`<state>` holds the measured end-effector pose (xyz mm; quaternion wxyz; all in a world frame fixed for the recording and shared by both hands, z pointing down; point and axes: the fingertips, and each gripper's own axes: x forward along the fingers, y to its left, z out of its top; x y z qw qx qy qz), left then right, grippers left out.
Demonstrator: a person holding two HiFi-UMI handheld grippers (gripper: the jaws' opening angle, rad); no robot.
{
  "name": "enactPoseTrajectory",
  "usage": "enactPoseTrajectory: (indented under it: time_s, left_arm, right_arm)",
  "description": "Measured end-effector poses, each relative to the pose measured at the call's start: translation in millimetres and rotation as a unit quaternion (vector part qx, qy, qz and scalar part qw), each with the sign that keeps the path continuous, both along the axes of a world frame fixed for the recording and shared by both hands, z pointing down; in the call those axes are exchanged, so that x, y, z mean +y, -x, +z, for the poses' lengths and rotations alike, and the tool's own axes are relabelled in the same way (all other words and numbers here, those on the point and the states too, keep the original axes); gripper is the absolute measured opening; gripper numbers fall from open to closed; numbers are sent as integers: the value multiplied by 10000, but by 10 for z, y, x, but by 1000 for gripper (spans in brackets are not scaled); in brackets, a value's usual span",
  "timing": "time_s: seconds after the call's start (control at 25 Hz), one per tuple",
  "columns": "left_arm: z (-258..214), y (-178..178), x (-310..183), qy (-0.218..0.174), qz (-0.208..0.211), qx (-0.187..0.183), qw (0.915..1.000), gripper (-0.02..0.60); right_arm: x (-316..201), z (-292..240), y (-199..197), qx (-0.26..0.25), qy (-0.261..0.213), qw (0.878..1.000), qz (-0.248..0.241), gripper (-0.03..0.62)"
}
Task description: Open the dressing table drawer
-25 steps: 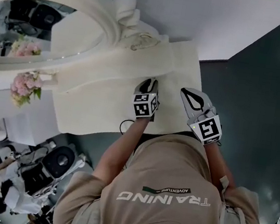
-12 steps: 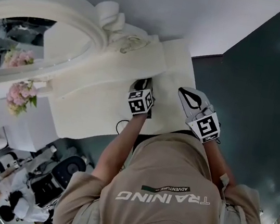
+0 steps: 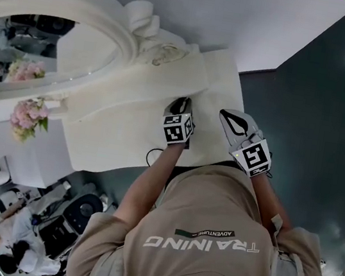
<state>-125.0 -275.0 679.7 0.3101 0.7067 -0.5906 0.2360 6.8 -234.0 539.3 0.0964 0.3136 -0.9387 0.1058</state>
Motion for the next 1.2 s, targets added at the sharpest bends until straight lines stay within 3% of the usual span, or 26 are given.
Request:
enactPoseTrajectory:
  time_s: [1.0,1.2]
  left_arm:
    - [20,-88,478,102,100,106,9998,112]
    - [55,-77,543,186,163,274,9993,129]
  right_arm:
    - [306,51,41,145,-3,9999,94,2]
    - [364,104,76,188,47,9998,60,2]
